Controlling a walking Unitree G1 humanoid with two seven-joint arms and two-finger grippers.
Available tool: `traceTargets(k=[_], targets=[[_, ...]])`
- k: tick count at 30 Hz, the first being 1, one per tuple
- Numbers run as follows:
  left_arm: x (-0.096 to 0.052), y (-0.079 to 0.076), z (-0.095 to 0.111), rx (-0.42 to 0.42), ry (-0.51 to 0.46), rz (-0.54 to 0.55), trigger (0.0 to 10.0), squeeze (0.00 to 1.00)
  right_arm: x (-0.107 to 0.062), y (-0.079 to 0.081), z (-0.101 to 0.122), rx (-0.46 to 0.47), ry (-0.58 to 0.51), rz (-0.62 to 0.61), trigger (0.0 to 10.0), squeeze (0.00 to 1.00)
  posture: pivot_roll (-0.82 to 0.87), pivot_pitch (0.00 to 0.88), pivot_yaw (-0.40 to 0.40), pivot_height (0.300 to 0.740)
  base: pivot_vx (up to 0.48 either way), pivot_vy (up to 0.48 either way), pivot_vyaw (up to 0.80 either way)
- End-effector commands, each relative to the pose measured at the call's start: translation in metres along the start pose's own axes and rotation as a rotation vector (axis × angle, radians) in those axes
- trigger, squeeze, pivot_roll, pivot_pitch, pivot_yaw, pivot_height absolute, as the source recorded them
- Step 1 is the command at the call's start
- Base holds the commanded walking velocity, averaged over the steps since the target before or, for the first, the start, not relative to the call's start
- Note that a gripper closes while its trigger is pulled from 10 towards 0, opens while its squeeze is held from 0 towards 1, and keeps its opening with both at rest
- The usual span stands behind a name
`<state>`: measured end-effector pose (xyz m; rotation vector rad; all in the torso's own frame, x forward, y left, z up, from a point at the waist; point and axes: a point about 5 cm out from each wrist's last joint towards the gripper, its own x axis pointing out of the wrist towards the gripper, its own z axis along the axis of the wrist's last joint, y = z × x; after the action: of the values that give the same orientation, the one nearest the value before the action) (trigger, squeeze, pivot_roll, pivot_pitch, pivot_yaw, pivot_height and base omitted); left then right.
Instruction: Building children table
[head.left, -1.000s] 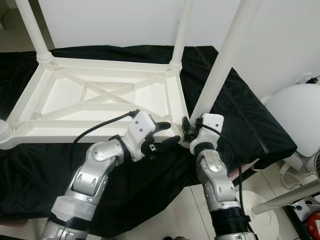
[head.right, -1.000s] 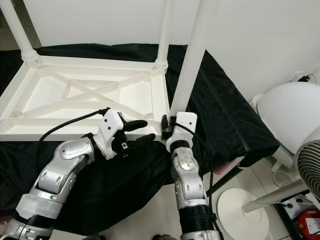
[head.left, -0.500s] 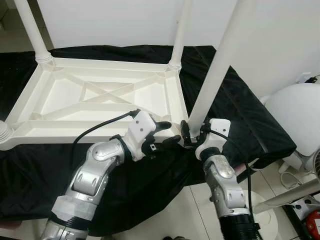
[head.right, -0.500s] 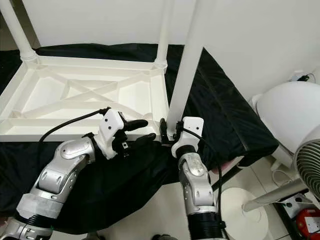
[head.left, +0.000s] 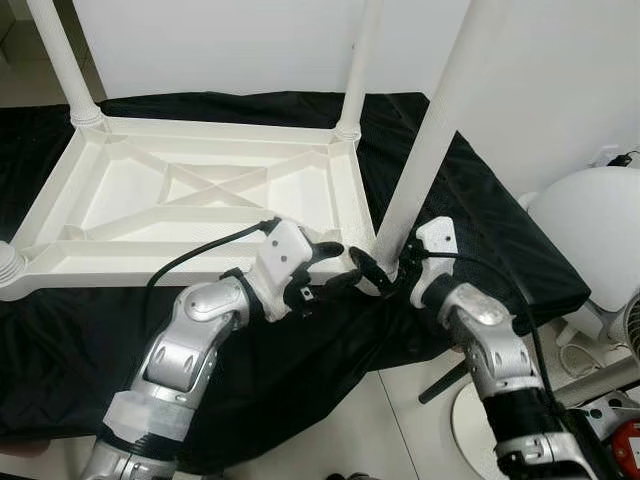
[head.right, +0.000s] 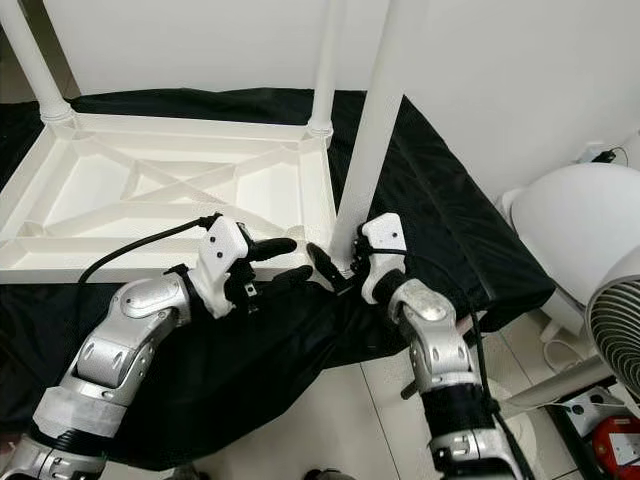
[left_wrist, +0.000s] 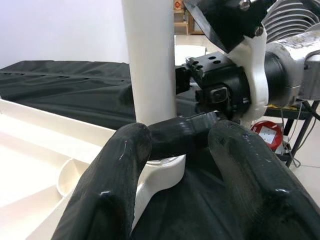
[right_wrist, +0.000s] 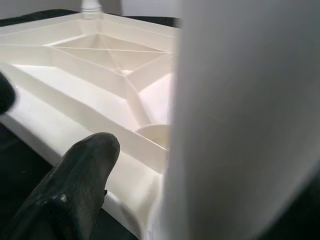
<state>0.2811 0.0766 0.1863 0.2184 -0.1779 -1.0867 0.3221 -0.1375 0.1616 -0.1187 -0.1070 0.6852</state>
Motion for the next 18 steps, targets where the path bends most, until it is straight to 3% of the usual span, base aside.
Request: traceTargets(k=[1,6,7,8,9,18], targets=[[0.000,-0.002,-0.002,-0.005,0.014,0.028,10.0,0.00,0.000,-0.001,-0.002,0.002,0.006,0.021,10.0,0.00,0.05,0.077,-0.058,0.740,0.000,0.000,0.00],[-0.001,-0.001,-0.002,-0.002,0.022,0.029,10.0,0.00,0.004,-0.010,-0.003,-0.038,0.040,0.062,10.0,0.00,0.06,0.091,-0.055,0.740,0.000,0.000,0.00],[-0.001,0.000,-0.002,-0.002,0.023,0.034,10.0,0.00,0.006,-0.016,-0.004,-0.063,0.062,0.070,8.5,0.00,0.06,0.094,-0.054,0.740,0.000,0.000,0.00],[-0.001,0.000,-0.002,-0.002,0.023,0.034,10.0,0.00,0.006,-0.016,-0.004,-0.063,0.062,0.070,8.5,0.00,0.06,0.094,-0.054,0.740,0.000,0.000,0.00],[-0.001,0.001,-0.001,-0.001,0.024,0.037,10.0,0.00,0.008,-0.022,-0.005,-0.074,0.074,0.078,0.1,0.00,0.07,0.096,-0.057,0.740,0.000,0.000,0.00],[-0.003,0.002,0.000,0.002,0.023,0.057,10.0,0.00,0.005,-0.030,-0.015,-0.073,0.128,0.077,0.0,0.00,0.08,0.096,-0.061,0.740,0.000,0.000,0.00]])
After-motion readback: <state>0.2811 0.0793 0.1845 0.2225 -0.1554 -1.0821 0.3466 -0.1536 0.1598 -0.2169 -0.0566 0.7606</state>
